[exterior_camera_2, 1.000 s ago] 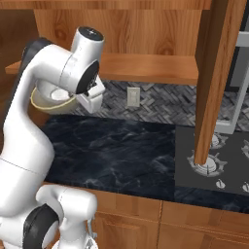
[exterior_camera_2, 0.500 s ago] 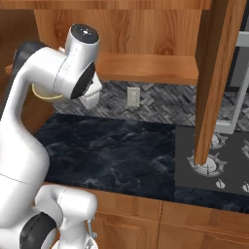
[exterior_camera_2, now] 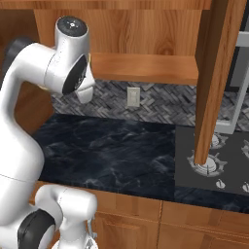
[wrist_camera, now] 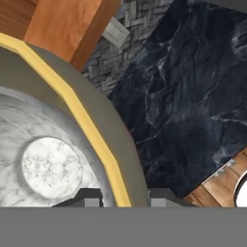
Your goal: Pick up the bowls on the counter and stack them on top of one another in the open cabinet. Place the smaller bowl on top of the larger bowl.
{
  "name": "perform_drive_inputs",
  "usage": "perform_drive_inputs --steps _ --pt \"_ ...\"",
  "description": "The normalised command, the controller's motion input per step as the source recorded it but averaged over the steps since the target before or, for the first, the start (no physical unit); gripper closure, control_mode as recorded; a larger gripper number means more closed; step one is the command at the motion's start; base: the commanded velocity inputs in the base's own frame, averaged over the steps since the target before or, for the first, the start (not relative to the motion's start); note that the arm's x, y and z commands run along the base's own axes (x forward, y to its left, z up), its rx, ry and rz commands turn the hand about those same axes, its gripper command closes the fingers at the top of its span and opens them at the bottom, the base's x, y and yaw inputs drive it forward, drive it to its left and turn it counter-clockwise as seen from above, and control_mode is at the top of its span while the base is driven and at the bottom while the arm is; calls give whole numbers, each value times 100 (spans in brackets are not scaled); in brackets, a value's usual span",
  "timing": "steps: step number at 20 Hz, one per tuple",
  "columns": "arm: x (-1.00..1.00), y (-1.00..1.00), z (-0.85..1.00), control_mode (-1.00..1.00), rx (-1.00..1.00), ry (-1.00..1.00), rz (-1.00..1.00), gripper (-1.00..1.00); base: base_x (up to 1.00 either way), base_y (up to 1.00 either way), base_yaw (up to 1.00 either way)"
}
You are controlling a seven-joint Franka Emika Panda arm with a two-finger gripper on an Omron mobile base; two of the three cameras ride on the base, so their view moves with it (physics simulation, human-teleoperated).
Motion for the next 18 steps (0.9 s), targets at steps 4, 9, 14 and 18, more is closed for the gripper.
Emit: perform_drive_inputs --steps 4,9,14,18 --pt "17 1 17 -100 5 0 -8 100 0 0 0" --pt "21 0 13 -100 7 0 -6 100 0 0 0" --pt "26 0 2 -100 8 0 -2 100 0 0 0" --pt "31 0 0 -100 9 0 -1 100 0 0 0"
